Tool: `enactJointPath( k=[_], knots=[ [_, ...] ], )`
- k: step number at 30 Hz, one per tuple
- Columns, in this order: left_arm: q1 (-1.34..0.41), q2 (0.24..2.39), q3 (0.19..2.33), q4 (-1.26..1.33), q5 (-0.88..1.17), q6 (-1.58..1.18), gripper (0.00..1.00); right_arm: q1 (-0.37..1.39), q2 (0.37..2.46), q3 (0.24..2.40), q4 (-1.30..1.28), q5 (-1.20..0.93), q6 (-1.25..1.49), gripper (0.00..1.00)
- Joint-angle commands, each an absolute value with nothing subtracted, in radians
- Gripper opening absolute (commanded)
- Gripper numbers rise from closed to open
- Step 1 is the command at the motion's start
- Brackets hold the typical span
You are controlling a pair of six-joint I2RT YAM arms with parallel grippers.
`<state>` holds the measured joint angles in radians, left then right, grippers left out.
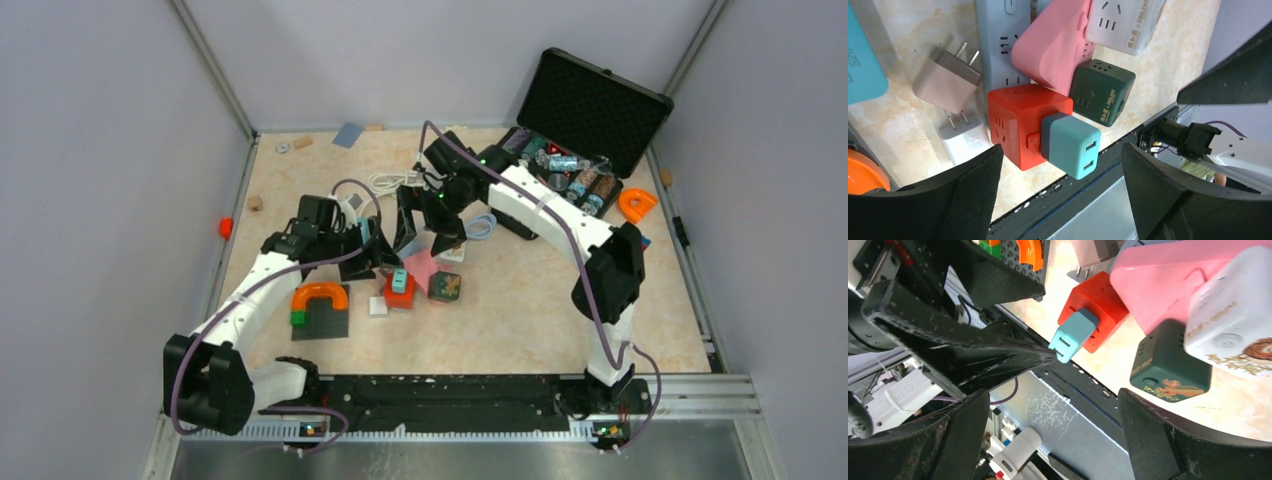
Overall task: Insert the plug
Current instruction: Press the plug into the socket.
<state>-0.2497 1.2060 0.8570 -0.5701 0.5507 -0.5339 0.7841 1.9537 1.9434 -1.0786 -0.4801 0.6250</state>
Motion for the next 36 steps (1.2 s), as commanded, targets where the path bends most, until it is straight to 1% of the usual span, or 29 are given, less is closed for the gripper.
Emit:
enactJointPath(
  k=[1,4,9,10,15,19,22,27,29,32,36],
  knots=[
    [-0.250,1.177,0.886,-0.578,0.619,-0.524,0.87,0.739,1.861,1.851,-0.973,-0.534,0.630,0.94],
    [-0.252,1.194,0.874,-0.568,0.691,-0.507,0.86,0.726,1.844,1.805,-0.952,-0.549,0.630,0.94],
    [-0.252,1.213,0.860,-0.617,0.654,-0.460,0.76,0.717,1.823,1.734,-0.936,-0.561,0.626,0.94],
    [-0.252,1.218,0.859,-0.625,0.646,-0.452,0.73,0.716,1.819,1.719,-0.927,-0.565,0.629,0.94],
    [-0.251,1.256,0.845,-0.634,0.639,-0.427,0.50,0.715,1.810,1.674,-0.891,-0.594,0.647,0.91],
    [-0.252,1.265,0.835,-0.657,0.591,-0.406,0.33,0.715,1.820,1.671,-0.899,-0.600,0.643,0.85],
    [-0.251,1.274,0.828,-0.693,0.553,-0.371,0.23,0.715,1.828,1.659,-0.892,-0.613,0.650,0.81],
    [-0.252,1.290,0.799,-0.716,0.500,-0.347,0.13,0.727,1.845,1.642,-0.860,-0.637,0.672,0.74],
    [-0.252,1.306,0.792,-0.716,0.486,-0.340,0.11,0.737,1.857,1.644,-0.860,-0.638,0.675,0.72],
    [-0.252,1.337,0.782,-0.709,0.477,-0.333,0.05,0.752,1.871,1.650,-0.856,-0.638,0.681,0.70],
    [-0.252,1.360,0.779,-0.710,0.464,-0.327,0.00,0.786,1.925,1.700,-0.881,-0.621,0.675,0.63]
  ],
)
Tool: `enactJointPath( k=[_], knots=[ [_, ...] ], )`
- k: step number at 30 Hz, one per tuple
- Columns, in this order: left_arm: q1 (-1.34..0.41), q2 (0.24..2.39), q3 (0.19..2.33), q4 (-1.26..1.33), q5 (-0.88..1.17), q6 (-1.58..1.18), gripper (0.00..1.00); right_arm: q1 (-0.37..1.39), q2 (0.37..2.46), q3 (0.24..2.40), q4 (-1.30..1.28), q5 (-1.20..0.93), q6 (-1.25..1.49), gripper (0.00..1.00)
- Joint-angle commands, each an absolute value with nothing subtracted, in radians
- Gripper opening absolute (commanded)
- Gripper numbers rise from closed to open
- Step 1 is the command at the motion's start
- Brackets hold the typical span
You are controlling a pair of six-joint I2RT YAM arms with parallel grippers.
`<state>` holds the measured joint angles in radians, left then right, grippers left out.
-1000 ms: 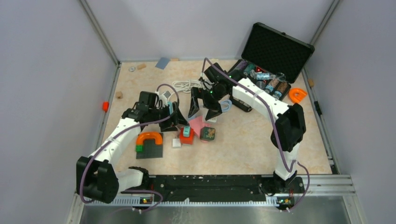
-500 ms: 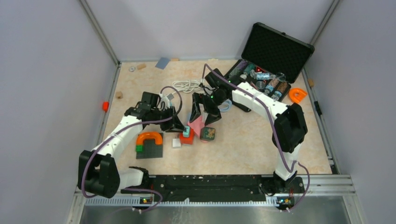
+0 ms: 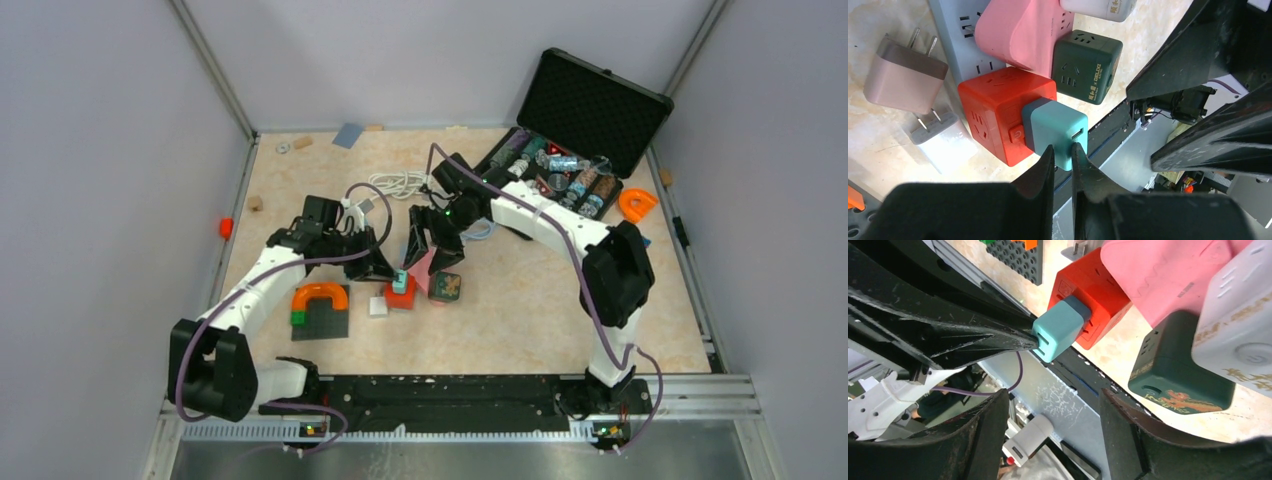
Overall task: Insert the plug
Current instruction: Press the plug into the socket.
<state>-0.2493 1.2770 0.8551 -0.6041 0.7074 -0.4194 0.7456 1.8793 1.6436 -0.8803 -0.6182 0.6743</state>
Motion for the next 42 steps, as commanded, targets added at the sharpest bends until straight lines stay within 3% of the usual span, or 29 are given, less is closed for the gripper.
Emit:
enactJointPath(
  k=[1,19,25,30,32,34,37,39,42],
  knots=[
    [-0.252,1.361,0.779,-0.711,0.460,-0.327,0.00,0.797,1.946,1.720,-0.895,-0.618,0.669,0.61],
    [-0.256,1.377,0.780,-0.731,0.405,-0.342,0.00,0.853,2.080,1.715,-0.920,-0.550,0.674,0.11],
    [-0.262,1.400,0.784,-0.747,0.364,-0.356,0.00,0.853,2.095,1.718,-0.962,-0.507,0.675,0.07],
    [-0.262,1.375,0.798,-0.748,0.375,-0.352,0.00,0.850,2.079,1.810,-0.976,-0.534,0.616,0.18],
    [-0.262,1.344,0.829,-0.750,0.393,-0.345,0.03,0.843,2.066,1.849,-0.981,-0.549,0.600,0.36],
    [-0.261,1.314,0.882,-0.740,0.419,-0.351,0.27,0.828,2.045,1.871,-0.975,-0.571,0.593,0.52],
    [-0.261,1.306,0.964,-0.692,0.457,-0.370,0.62,0.799,2.005,1.867,-0.954,-0.608,0.589,0.67],
    [-0.259,1.323,1.027,-0.665,0.488,-0.381,0.72,0.779,1.973,1.859,-0.941,-0.628,0.584,0.75],
    [-0.258,1.360,1.113,-0.633,0.566,-0.409,0.79,0.746,1.928,1.843,-0.927,-0.651,0.576,0.83]
  ],
)
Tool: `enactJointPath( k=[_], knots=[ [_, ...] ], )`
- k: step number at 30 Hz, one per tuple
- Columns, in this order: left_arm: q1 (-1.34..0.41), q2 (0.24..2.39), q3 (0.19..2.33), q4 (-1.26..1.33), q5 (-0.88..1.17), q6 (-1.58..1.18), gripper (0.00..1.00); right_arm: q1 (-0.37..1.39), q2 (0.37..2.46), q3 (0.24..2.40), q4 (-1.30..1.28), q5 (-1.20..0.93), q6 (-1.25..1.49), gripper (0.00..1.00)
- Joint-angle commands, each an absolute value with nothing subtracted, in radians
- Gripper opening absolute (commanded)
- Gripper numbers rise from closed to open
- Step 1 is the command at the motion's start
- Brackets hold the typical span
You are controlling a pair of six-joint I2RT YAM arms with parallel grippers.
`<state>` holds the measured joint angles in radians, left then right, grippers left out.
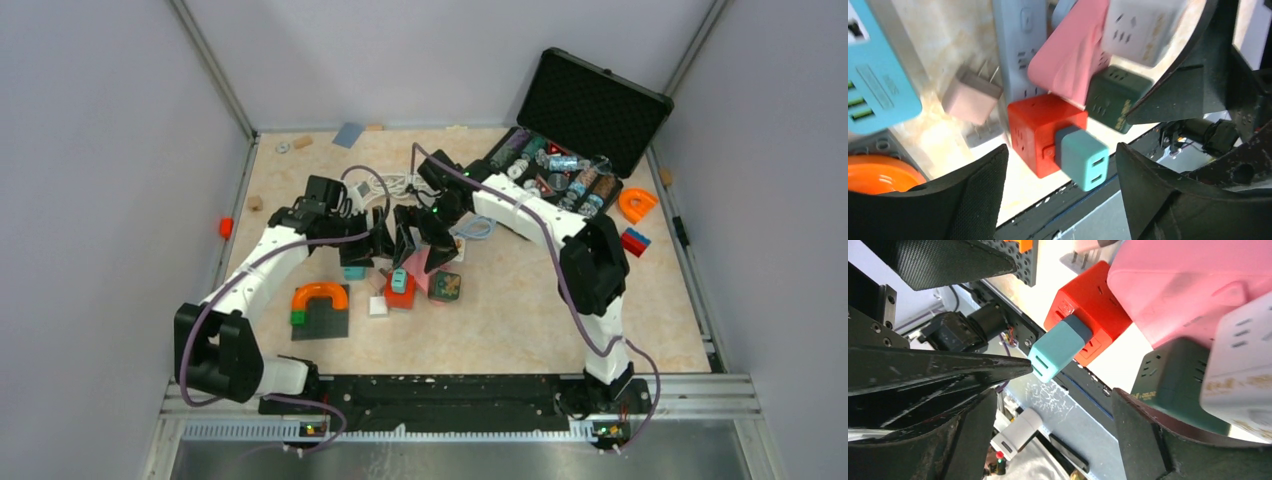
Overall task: Insert the plug
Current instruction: Press the plug into the socket, then pick up the socket from the center of the board.
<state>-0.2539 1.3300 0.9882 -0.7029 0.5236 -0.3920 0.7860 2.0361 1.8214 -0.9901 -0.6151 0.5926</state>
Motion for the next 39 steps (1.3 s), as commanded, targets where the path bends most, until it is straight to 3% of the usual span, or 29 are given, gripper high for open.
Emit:
enactJointPath(
  k=[1,6,15,27,39],
  knots=[
    [-0.258,1.370,1.131,-0.618,0.589,-0.419,0.80,0.734,1.912,1.833,-0.921,-0.658,0.577,0.84],
    [-0.242,1.434,1.156,-0.563,0.619,-0.439,0.80,0.660,1.829,1.747,-0.897,-0.660,0.582,0.85],
    [-0.230,1.611,1.156,-0.637,0.545,-0.352,0.68,0.551,1.736,1.555,-0.962,-0.587,0.531,0.85],
    [-0.232,1.693,1.122,-0.632,0.578,-0.305,0.49,0.472,1.704,1.206,-0.694,-0.771,0.596,0.79],
    [-0.232,1.600,0.994,-0.538,0.592,-0.367,0.74,0.439,1.722,1.048,-0.410,-0.864,0.679,0.79]
  ],
)
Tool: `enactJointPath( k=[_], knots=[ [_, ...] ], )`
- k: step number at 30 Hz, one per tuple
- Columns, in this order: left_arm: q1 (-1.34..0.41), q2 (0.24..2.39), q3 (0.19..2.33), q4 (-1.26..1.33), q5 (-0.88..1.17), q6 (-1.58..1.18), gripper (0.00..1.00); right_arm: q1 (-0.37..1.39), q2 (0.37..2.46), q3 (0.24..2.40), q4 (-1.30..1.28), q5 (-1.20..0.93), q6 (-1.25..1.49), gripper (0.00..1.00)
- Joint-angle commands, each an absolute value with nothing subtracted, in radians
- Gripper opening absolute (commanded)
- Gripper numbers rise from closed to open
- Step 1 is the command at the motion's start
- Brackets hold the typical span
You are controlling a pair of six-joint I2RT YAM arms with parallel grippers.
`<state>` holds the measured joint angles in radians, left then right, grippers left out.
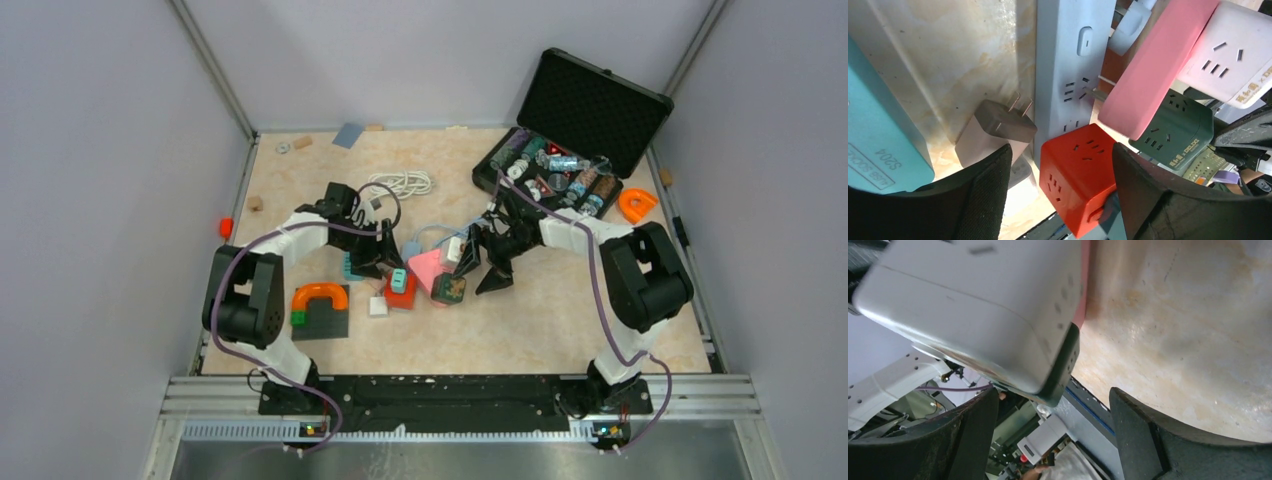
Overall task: Insert the plug
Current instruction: Pick up the socket from the center of the board.
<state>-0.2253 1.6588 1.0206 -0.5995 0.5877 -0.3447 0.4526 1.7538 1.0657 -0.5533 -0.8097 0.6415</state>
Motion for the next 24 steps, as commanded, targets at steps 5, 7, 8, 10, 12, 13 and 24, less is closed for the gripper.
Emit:
enactJointPath(
  k=[5,7,8,10,12,13,24],
  knots=[
    [-0.230,1.549,1.001,-0.501,0.563,-0.435,0.79,0.438,1.698,1.038,-0.392,-0.867,0.677,0.81],
    [-0.230,1.536,1.008,-0.491,0.552,-0.452,0.80,0.437,1.689,1.029,-0.388,-0.863,0.672,0.82],
    [-0.230,1.530,1.010,-0.488,0.546,-0.456,0.80,0.437,1.688,1.025,-0.381,-0.862,0.673,0.81],
    [-0.230,1.520,1.011,-0.480,0.544,-0.460,0.81,0.437,1.696,1.020,-0.371,-0.862,0.676,0.81],
    [-0.230,1.517,1.012,-0.468,0.569,-0.457,0.82,0.436,1.700,1.021,-0.372,-0.850,0.673,0.81],
    [-0.230,1.517,1.012,-0.459,0.587,-0.455,0.82,0.436,1.701,1.023,-0.374,-0.842,0.669,0.81],
    [-0.258,1.627,1.075,-0.398,0.847,-0.411,0.70,0.436,1.758,1.109,-0.432,-0.825,0.604,0.78]
  ],
)
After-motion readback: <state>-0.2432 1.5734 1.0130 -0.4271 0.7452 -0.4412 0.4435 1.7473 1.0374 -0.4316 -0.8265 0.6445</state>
